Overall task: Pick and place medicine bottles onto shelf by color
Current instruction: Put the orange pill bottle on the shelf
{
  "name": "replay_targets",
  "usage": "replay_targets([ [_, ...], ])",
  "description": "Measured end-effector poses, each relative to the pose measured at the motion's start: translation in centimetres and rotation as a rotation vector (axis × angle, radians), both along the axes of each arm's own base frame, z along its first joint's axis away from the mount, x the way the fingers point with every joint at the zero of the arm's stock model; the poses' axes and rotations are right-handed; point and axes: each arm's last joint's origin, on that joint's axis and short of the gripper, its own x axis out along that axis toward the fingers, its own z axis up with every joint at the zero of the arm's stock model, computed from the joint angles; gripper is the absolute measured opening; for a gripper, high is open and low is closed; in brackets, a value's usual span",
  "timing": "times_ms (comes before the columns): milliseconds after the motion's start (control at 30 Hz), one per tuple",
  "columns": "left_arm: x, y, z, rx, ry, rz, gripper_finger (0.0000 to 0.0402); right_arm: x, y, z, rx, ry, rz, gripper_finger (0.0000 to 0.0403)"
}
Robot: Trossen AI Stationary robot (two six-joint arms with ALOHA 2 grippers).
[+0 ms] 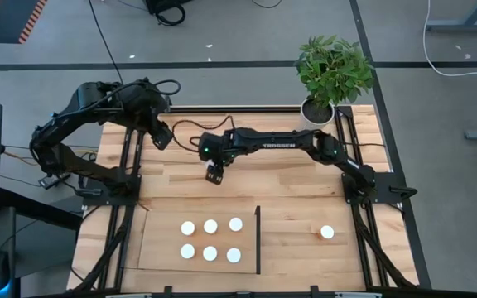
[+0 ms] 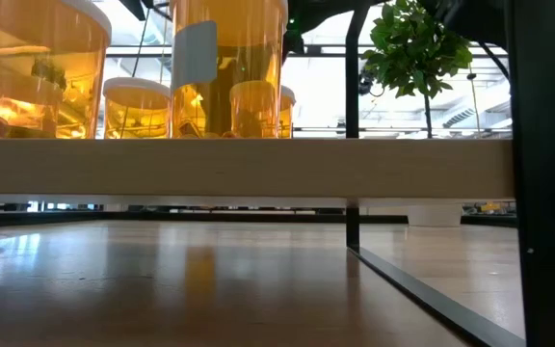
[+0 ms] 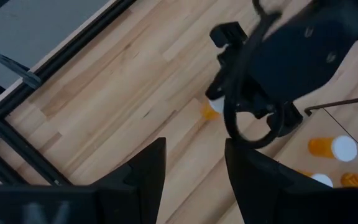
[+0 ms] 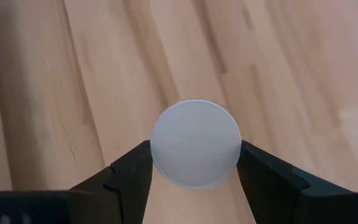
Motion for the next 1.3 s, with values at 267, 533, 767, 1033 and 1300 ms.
replay_targets([
  [267,0.0,0.0,0.0,0.009,0.005,-0.018,0.0173,0.0,1.0,-2.0,-0.004,0.065,0.024,0.0225],
  [533,0.0,0.0,0.0,0.012,0.007,-0.023,0.0174,0.4,1.2,-1.7,-0.010,0.022,0.018,0.0229],
  [767,0.0,0.0,0.0,0.013,0.008,-0.026,0.0174,0.6,1.2,-1.6,0.013,-0.006,0.023,0.0280],
  [1033,0.0,0.0,0.0,0.013,0.008,-0.026,0.0174,0.0,0.9,-0.3,0.042,-0.008,0.020,0.0332],
  [1300,0.0,0.1,0.0,0.045,0.022,-0.023,0.0175,-3.7,-0.6,6.1,0.012,-0.010,-0.008,0.0333],
])
